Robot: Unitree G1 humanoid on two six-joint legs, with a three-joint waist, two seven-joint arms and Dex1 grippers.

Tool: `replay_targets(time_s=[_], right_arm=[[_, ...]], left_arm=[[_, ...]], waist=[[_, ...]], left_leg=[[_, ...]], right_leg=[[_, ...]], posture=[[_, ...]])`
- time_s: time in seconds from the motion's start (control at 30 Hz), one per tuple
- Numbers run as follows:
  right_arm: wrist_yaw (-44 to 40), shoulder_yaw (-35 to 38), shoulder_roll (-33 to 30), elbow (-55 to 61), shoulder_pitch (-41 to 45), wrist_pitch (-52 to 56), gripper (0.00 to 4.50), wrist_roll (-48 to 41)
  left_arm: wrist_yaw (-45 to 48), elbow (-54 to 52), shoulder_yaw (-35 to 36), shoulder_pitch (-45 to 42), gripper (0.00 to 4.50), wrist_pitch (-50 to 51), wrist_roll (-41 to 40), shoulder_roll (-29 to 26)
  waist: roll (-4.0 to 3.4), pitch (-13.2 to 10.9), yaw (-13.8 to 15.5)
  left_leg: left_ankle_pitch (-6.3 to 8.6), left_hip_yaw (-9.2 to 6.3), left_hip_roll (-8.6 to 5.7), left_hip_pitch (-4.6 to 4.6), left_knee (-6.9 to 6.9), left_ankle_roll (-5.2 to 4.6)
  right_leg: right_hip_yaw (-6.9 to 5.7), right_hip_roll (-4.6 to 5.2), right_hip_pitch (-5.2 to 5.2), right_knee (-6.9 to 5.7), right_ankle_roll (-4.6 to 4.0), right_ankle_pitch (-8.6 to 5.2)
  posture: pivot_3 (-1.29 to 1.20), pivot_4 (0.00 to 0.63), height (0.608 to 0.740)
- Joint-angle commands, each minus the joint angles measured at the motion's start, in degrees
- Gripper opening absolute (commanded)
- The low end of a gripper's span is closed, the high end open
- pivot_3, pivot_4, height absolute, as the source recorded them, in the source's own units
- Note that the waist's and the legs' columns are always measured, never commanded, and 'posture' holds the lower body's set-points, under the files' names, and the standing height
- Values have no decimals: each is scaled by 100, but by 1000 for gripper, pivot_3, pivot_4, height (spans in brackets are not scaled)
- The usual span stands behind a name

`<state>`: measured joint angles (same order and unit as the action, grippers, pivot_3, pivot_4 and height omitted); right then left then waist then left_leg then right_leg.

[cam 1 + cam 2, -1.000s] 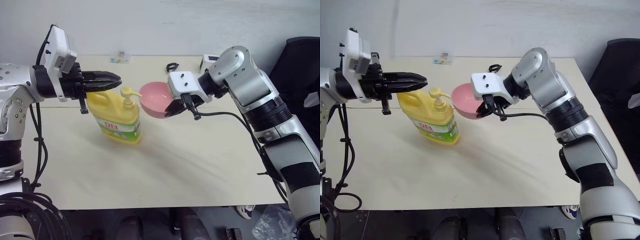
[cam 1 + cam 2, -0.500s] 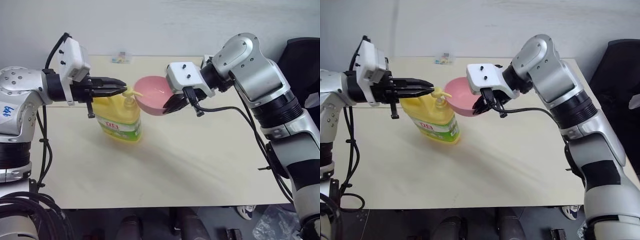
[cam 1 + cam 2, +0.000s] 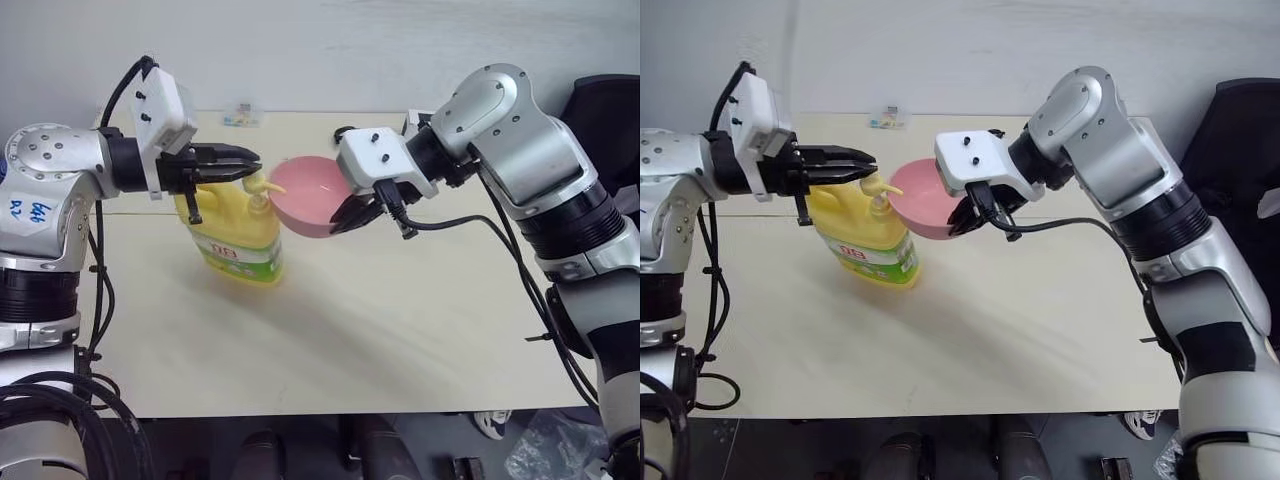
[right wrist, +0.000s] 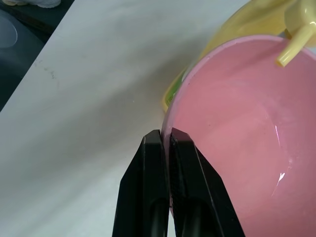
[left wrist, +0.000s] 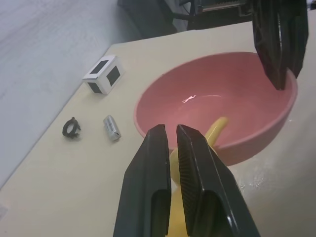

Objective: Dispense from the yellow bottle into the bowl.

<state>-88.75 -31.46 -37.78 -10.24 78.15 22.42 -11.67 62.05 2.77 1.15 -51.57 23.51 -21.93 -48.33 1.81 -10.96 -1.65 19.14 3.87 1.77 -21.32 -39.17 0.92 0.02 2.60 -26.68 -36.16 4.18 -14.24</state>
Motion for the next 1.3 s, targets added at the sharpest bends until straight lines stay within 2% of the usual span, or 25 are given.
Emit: replay_targets(time_s=[0.03,0.8,1.03,1.3], right_arm=[[-375,55,-57,167,148,-6,0,-82],[-375,131,141,64,163,-25,0,39],[-375,129,161,17,178,-43,0,46],[-375,147,260,-21,154,-50,0,76]], left_arm=[[-16,-61,13,-107,388,-175,153,-11],[185,113,-603,469,388,-1060,1212,-35],[317,420,-1014,549,388,-1820,1884,-139],[353,591,-1321,667,388,-2517,2447,-15]], waist=[[0,0,-1],[-9,6,1],[-46,30,-2],[-58,39,-3]], left_leg=[[0,0,0,0,-1,0],[12,7,-1,28,-4,-26],[12,12,-3,41,-4,-28],[17,24,0,123,10,-34]], right_leg=[[0,0,0,0,0,0],[11,1,9,-29,-1,-1],[15,0,19,-31,-2,-1],[22,-8,97,1,-13,-8]], posture=[[0,150,740],[0,150,740],[0,150,740],[0,150,740]])
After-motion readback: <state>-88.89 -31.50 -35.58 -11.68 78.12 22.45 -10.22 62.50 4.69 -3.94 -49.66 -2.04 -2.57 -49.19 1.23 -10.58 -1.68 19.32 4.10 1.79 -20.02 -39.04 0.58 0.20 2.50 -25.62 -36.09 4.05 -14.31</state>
